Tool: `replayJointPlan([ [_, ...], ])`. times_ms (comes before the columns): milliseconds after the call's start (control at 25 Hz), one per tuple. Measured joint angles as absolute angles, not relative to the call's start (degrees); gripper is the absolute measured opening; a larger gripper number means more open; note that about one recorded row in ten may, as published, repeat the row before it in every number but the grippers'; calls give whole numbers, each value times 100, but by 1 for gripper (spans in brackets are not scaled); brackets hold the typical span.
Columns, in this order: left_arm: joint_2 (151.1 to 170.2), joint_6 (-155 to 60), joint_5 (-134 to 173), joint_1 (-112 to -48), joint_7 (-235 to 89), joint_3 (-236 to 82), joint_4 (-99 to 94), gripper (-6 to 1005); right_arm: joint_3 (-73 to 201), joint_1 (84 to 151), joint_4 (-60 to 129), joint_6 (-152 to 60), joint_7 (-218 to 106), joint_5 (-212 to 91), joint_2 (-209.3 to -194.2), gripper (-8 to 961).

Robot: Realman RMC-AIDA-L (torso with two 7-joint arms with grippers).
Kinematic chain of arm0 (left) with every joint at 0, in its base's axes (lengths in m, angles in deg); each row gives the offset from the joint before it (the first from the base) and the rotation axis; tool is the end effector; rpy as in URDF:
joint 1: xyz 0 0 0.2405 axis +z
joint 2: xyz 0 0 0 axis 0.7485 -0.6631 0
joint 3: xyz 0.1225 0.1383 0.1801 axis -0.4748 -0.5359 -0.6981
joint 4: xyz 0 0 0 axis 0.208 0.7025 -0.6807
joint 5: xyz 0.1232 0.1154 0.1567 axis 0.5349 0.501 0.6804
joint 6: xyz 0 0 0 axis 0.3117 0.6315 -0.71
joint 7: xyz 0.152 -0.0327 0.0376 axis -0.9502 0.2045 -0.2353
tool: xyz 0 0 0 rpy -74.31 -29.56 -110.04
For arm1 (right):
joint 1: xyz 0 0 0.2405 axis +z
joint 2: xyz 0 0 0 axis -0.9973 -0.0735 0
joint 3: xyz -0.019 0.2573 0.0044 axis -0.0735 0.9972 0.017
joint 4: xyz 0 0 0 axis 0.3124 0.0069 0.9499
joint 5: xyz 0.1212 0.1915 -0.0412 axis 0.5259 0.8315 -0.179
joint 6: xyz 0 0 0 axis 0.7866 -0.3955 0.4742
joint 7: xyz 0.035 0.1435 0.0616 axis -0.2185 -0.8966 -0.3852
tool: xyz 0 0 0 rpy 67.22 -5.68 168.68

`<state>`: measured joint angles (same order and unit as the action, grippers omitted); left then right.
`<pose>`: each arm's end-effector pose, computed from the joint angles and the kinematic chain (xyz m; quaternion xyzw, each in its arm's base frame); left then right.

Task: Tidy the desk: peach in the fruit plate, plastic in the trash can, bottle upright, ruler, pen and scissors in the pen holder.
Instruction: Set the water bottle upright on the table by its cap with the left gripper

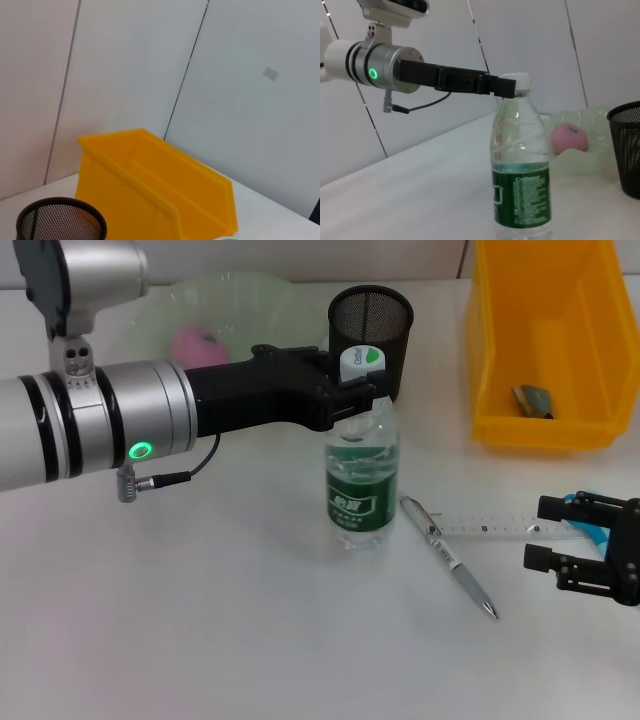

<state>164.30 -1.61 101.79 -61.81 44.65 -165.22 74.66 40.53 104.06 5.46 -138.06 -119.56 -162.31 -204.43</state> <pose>-0.1432 0.3510 -0.0468 -0.9158 -0.2659 -0.2464 0.1727 0.3405 0.2669 0.0133 -0.9227 0.2279 0.2739 0.1470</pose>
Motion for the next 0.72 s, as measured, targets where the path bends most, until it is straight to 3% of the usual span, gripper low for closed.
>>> replayJointPlan([
  [480,16429,141,8599,-5629,2090,-16151,7012,444,4182,10477,564,-13804,-11954,-16219,-20531,712],
  [720,16429,1141,7755,-5652,969,-15482,6184,445,4196,10549,562,-13807,-11955,-16219,-20589,712],
])
